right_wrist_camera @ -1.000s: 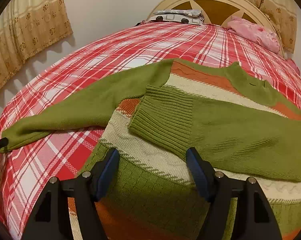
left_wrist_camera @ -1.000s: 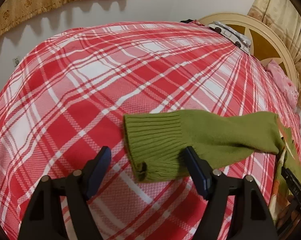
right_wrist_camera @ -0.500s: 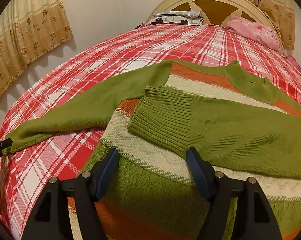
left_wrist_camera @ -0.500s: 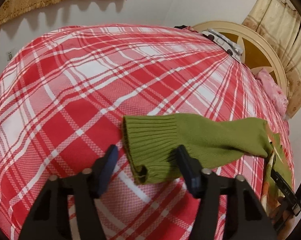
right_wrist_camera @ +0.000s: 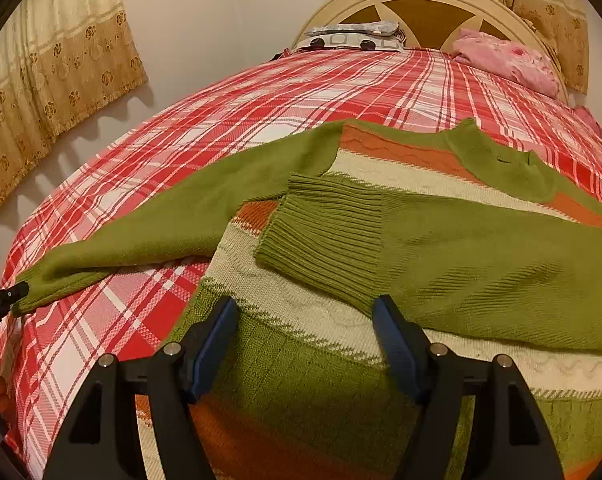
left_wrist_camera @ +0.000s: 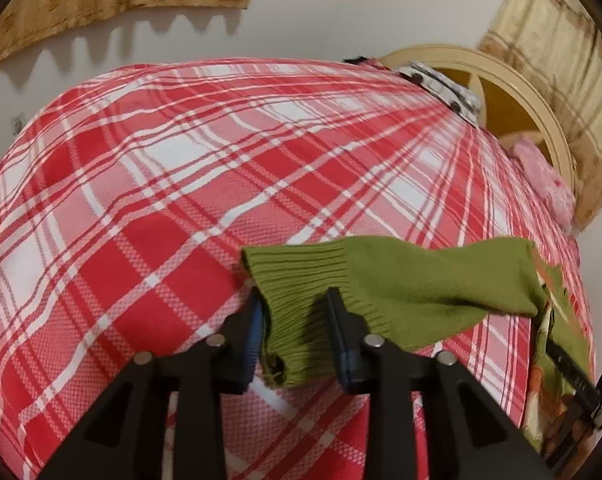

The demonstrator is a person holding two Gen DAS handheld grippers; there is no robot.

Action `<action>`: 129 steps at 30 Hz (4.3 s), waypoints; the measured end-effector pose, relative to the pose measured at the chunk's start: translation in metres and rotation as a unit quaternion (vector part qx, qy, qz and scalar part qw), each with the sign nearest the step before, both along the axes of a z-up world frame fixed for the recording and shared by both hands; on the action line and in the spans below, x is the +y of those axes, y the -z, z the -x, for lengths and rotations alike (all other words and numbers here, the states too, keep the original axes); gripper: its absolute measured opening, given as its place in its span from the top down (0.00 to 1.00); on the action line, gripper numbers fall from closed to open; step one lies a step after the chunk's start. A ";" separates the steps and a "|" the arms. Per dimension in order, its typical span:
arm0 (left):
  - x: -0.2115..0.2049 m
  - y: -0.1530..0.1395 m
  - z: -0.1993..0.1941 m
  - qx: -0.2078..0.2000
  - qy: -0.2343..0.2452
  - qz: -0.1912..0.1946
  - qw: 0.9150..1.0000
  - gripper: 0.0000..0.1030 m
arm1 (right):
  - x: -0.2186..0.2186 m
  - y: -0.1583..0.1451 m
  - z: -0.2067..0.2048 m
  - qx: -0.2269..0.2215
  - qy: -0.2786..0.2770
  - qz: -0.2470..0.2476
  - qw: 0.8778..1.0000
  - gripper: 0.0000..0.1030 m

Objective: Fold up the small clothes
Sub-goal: 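Move the left tool down and close it on the other green sleeve cuff, then lift the cuff with the left gripper and swing it over the sweater body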

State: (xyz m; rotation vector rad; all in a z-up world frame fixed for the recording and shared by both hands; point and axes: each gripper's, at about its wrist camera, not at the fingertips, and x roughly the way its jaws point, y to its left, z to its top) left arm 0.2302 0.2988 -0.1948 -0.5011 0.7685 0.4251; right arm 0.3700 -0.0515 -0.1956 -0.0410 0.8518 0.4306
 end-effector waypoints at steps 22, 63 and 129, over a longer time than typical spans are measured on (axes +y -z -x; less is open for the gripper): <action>0.018 -0.127 -0.009 -0.131 0.027 -0.095 0.986 0.97 | -0.024 0.000 -0.002 0.020 0.011 -0.086 0.996 0.31; 0.006 -0.079 -0.015 -0.079 0.055 -0.109 0.989 0.96 | -0.026 0.001 -0.002 0.019 0.015 -0.088 0.996 0.31; -0.370 -0.243 -0.159 -0.201 0.364 -0.070 0.907 0.96 | -0.263 -0.060 0.154 -0.050 0.169 -0.176 0.968 0.29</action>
